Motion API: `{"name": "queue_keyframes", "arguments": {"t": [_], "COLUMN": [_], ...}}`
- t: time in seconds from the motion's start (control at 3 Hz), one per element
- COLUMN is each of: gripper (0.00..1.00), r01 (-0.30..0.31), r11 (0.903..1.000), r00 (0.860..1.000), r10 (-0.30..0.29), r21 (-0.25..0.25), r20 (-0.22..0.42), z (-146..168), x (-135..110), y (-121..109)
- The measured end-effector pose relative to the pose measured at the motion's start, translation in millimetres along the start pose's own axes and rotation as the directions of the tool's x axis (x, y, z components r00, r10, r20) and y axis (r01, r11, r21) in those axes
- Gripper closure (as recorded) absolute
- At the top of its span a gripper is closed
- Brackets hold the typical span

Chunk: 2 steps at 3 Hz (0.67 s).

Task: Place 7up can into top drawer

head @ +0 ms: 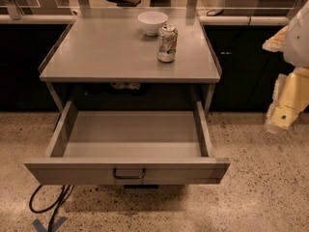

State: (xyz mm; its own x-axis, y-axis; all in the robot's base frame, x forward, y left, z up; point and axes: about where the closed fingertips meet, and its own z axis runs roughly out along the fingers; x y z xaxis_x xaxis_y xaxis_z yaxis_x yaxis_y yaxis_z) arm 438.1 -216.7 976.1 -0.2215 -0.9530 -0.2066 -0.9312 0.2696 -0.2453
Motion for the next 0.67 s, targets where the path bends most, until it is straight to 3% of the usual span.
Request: {"name": "queue_keyframes", "arguments": {"t": [0.67], "gripper": [0.0], "r01": [0.007], "r11": [0.9997], "r00": [1.0], "r10": [-0.007], "r21": [0.024], "r20": [0.017], "z": [-2.6], "x": [-3.4], "y": [-6.7]}}
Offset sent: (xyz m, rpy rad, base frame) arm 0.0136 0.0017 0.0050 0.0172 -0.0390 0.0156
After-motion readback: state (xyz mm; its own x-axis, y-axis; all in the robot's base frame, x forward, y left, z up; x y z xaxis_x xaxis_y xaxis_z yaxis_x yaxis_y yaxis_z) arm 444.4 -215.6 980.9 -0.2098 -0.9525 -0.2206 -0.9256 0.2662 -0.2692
